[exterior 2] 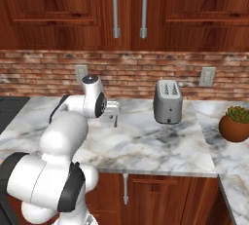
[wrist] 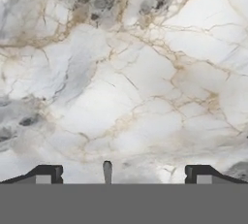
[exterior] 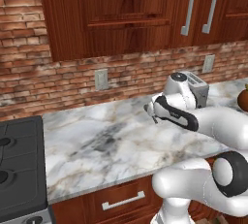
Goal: Organize the utensils by type. Pick up the wooden spoons from the counter and place them in the open cabinet. Then pick up the metallic utensils from the counter and place them in the open drawer.
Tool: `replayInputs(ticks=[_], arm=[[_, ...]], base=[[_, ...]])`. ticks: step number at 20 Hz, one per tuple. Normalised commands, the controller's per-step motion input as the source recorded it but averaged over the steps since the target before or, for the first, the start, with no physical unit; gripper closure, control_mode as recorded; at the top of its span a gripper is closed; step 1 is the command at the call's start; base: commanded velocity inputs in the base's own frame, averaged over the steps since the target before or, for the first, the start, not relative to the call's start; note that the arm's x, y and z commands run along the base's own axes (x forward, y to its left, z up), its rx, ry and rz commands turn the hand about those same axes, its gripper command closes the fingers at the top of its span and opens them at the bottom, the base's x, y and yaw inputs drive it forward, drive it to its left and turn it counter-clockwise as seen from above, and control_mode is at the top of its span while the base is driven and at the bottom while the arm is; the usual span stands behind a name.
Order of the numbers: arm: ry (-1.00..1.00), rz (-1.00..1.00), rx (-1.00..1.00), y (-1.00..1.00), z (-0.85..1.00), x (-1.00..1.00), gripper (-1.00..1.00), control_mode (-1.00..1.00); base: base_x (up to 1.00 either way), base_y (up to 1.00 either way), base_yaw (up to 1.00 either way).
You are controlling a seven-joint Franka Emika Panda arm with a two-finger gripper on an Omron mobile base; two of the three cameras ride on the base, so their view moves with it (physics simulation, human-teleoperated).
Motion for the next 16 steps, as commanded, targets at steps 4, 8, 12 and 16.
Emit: replayInputs(ticks=[4, 8, 12, 16], arm=[[0.0, 0.01, 0.0, 0.0, -0.28, 0.47, -1.0, -1.0], [0.0, 0.0, 0.0, -0.06, -0.34, 0.37, -1.0, -1.0], [0.0, 0.01, 0.0, -0.05, -0.31, 0.39, -1.0, -1.0], [0.0, 0.03, 0.0, -0.02, -0.34, 0.34, -1.0, -1.0]], base=[[0.0, 0.0, 0.0], [0.0, 0.0, 0.0], [0.0, 0.0, 0.0], [0.0, 0.0, 0.0]])
